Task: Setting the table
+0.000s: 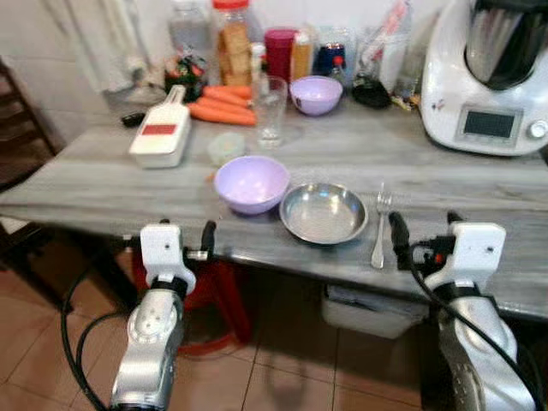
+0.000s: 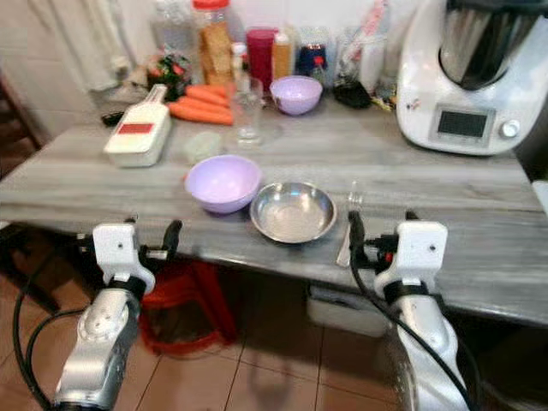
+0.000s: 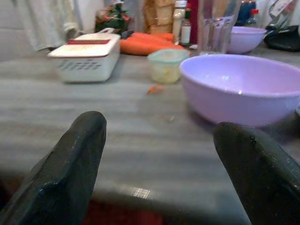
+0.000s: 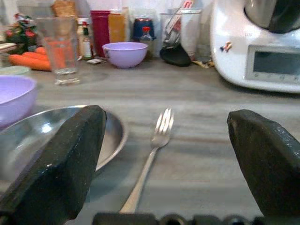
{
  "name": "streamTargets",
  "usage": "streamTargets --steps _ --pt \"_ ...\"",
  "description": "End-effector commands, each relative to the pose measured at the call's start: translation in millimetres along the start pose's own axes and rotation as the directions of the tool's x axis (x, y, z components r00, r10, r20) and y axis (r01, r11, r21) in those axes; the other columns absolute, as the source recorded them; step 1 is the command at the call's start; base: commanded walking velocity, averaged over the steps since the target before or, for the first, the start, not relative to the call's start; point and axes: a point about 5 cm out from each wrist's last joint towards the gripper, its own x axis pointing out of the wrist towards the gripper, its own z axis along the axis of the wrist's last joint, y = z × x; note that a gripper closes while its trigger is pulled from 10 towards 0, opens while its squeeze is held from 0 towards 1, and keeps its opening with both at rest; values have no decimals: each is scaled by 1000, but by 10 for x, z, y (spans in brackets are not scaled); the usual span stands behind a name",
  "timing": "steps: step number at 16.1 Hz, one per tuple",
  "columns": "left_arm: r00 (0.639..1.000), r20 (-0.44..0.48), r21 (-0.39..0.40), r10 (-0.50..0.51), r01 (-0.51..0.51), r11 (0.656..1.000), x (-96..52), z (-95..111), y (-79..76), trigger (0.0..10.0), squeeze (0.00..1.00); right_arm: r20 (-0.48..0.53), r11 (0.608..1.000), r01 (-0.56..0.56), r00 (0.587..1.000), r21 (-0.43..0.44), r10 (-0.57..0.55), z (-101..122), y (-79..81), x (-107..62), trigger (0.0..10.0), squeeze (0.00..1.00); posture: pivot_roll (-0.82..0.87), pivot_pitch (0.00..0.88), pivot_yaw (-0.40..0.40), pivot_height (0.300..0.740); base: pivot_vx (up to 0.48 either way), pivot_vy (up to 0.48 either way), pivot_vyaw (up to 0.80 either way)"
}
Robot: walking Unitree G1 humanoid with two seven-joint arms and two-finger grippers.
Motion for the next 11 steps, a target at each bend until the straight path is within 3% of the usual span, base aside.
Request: streamTargets --steps 1,5,11 --pt "1000 -12 6 6 -6 1000 8 -8 17 10000 0 5 1000 -14 1000 22 14 19 12 -4 10000 0 -101 0 53 740 -296 0 0" --pt "1000 -11 5 -1 1 1000 30 -8 -9 10000 0 4 999 -8 1000 52 8 26 10 6 10000 0 -104 0 60 740 -295 0 0" --pt "1000 -10 8 -11 11 1000 52 -3 -3 10000 0 4 1000 7 1000 21 -7 -14 9 35 10000 0 -99 0 64 740 -297 0 0"
